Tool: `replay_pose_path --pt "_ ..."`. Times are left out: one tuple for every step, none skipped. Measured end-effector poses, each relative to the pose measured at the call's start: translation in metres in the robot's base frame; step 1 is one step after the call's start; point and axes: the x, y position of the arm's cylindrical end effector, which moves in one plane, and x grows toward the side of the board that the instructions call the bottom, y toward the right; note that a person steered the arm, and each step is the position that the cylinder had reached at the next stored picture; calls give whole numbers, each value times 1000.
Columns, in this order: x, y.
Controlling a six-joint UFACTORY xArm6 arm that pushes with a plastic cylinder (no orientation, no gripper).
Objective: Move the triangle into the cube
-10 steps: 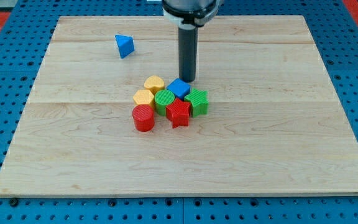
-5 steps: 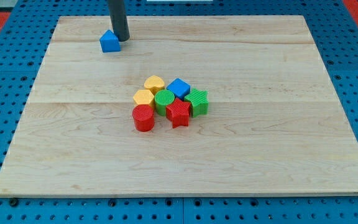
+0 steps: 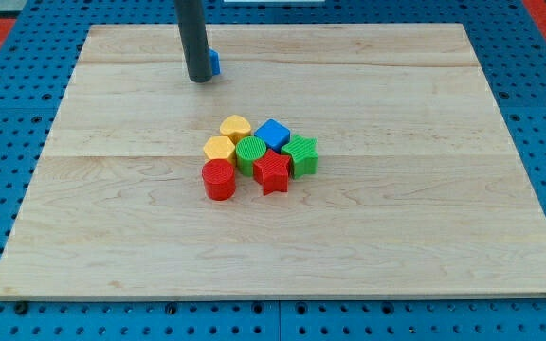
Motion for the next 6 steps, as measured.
replay_pose_path --pt "-10 -5" --pt "-25 -26" --pt "-46 -62" --pt "-54 -16" --pt "-50 63" --pt "-31 89"
